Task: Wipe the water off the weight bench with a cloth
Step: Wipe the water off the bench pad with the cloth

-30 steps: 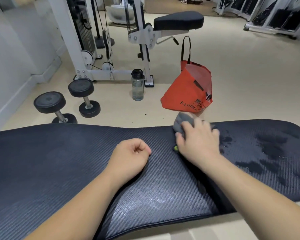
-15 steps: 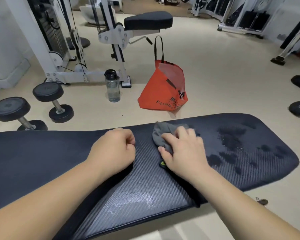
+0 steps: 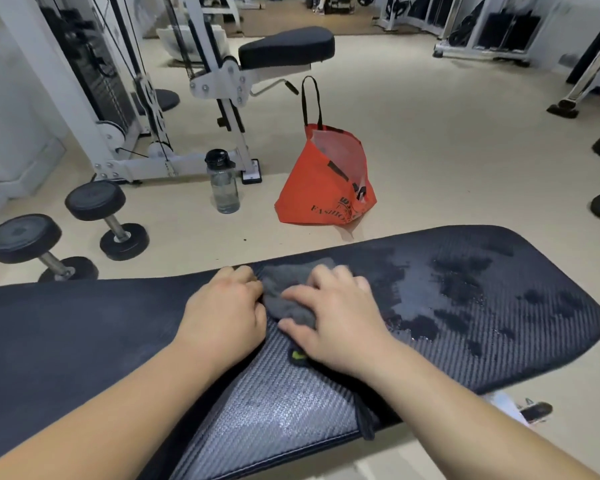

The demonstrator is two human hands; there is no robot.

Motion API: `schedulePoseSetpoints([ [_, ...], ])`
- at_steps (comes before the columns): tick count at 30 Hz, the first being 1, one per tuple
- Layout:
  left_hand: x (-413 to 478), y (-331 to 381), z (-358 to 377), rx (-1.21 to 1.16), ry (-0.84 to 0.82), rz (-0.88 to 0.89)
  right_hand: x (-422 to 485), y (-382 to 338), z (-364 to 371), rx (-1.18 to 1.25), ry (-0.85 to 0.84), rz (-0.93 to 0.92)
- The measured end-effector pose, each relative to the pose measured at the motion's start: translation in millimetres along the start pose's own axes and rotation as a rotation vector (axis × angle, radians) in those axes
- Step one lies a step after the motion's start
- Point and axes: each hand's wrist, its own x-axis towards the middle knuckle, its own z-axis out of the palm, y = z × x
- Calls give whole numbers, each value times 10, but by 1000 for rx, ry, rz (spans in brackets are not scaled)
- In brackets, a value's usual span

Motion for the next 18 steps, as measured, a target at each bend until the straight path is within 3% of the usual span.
schedulePoseSetpoints([
  [2, -14, -42, 1, -34, 2, 4, 22, 68, -60, 7, -51, -54],
  [6, -52, -35, -17, -51, -14, -14, 186, 568, -221, -117, 31, 414],
  [8, -48, -2, -31, -45, -26, -33, 201, 585, -232, -119, 25, 532],
  [10, -36, 15, -38, -56, -31, -37, 182, 387, -187, -132, 2, 447],
  [14, -11, -148, -158, -242, -40, -35, 84, 10, -83, -13, -73, 79],
  [16, -56, -316, -244, -308, 10, -69, 189, 49, -55, -8, -63, 128],
  [18, -178, -474, -296, -296, 91, -101, 327, 64, -21, -74, 11, 300],
])
